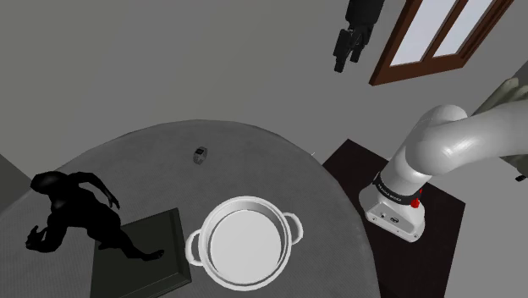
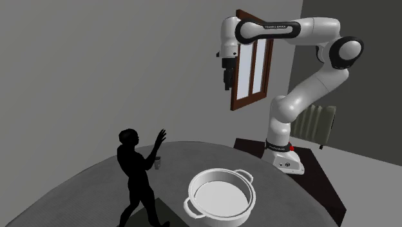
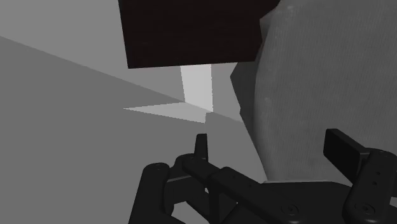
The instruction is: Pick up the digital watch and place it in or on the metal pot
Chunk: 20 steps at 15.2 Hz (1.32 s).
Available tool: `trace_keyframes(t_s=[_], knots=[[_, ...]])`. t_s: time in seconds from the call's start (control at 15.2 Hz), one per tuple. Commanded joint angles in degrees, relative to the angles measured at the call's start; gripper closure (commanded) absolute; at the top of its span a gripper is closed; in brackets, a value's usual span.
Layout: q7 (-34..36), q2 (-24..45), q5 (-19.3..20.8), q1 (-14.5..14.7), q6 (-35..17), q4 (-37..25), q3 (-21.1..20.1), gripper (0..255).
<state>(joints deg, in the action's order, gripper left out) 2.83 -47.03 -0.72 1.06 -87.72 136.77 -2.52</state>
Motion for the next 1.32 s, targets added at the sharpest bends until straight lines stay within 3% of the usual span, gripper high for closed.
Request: trace_keyframes(t_s=[0.0,0.66,1.25], knots=[[0.0,0.0,0.0,0.0,0.0,0.0,0.0,0],[9.4,13.27,-4.54,2.73,-14.44,0.46,-10.04,0],[18.89,30.19,-3.17,3.48,-25.67,-5.51,-18.69,0]])
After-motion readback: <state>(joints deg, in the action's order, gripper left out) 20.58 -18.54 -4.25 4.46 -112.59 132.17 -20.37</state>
